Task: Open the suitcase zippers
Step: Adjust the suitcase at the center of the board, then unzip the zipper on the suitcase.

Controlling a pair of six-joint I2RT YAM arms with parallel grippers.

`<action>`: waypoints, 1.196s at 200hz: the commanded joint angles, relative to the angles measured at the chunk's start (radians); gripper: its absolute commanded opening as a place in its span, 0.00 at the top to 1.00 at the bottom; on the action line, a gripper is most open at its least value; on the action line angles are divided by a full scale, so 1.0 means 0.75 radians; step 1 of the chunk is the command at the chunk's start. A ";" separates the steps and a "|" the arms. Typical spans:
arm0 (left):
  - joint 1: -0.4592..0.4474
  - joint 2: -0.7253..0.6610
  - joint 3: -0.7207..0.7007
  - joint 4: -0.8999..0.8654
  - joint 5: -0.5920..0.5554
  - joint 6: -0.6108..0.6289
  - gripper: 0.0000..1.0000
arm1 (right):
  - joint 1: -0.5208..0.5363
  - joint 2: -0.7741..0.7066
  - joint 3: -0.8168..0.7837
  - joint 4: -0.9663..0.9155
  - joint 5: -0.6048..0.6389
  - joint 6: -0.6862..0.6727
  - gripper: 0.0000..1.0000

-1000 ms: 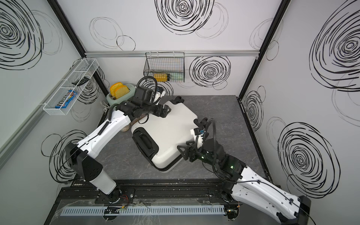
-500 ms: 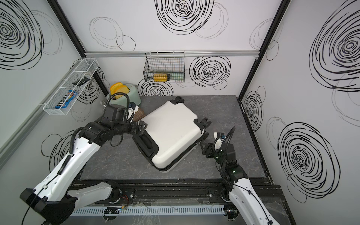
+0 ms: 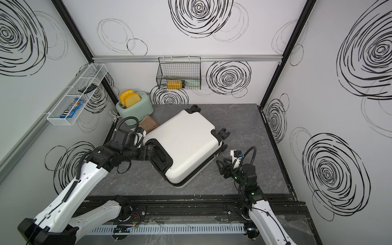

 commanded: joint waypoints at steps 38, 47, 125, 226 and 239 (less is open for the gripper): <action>0.032 0.095 -0.009 0.181 0.014 0.019 0.13 | 0.056 0.149 -0.003 0.267 -0.014 -0.089 0.41; 0.039 0.110 -0.007 0.199 0.012 0.028 0.13 | 0.067 0.192 0.009 0.289 -0.009 -0.095 0.41; 0.073 0.244 0.042 0.299 0.034 0.109 0.13 | 0.150 0.569 0.164 0.399 0.030 -0.175 0.50; 0.087 0.333 0.144 0.305 0.063 0.149 0.13 | 0.130 0.574 0.179 0.400 0.207 -0.173 0.88; 0.083 0.313 0.154 0.284 0.093 0.118 0.12 | 0.120 0.584 0.186 0.394 0.216 -0.163 0.92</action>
